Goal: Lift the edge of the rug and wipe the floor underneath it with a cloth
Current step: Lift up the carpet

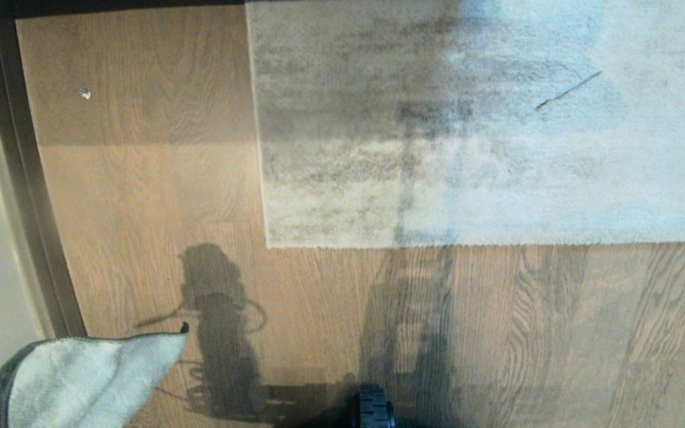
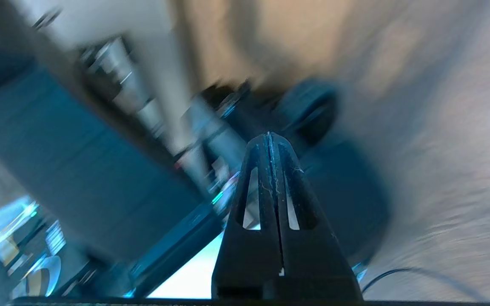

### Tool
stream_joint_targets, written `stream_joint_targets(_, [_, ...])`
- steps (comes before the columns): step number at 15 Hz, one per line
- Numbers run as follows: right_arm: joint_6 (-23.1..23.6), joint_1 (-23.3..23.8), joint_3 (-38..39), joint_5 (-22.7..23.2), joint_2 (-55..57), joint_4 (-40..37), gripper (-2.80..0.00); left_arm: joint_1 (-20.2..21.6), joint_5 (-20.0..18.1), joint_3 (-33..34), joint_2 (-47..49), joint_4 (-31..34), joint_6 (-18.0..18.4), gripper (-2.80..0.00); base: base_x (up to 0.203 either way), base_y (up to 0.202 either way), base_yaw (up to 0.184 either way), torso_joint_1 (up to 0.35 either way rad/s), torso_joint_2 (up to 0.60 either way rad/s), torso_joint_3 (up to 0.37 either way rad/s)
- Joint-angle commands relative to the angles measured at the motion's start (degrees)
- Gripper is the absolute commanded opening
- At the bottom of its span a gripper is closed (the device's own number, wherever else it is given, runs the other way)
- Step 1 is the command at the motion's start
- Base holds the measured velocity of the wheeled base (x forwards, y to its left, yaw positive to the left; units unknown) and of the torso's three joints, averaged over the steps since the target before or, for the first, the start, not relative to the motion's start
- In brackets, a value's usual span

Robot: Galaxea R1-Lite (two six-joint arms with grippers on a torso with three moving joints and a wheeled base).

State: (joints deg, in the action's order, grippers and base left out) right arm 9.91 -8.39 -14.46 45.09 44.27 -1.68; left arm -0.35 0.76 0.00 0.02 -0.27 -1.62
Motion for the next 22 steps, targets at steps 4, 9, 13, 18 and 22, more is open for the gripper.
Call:
stream_joint_targets(4, [0.4,-8.2,-0.4,0.2,14.6,1.1,-2.80,0.0,0.0,0.0,0.0,0.0,0.0,-2.80,0.000,0.000,0.000,0.000,0.00,0.000])
stream_joint_targets(9, [0.5,-11.7,-0.3,0.3,24.4,6.9,-2.80,0.0,0.0,0.0,0.0,-0.1,0.0,-2.80,0.000,0.000,0.000,0.000,0.00,0.000])
stream_joint_targets(13, [0.1,-12.5,-0.9,0.2,31.7,16.0,-2.80,0.0,0.0,-0.1,0.0,0.0,0.0,-2.80,0.000,0.000,0.000,0.000,0.00,0.000])
stream_joint_targets(18, [-5.3,-14.7,-1.3,0.2,38.8,26.2,-2.80,0.0,0.0,0.0,0.0,0.0,0.0,-2.80,0.000,0.000,0.000,0.000,0.00,0.000])
stream_joint_targets(22, [-5.8,-16.8,-1.4,-1.0,45.0,34.4,-2.80,0.0,0.0,0.0,0.0,-0.1,0.0,-2.80,0.000,0.000,0.000,0.000,0.00,0.000])
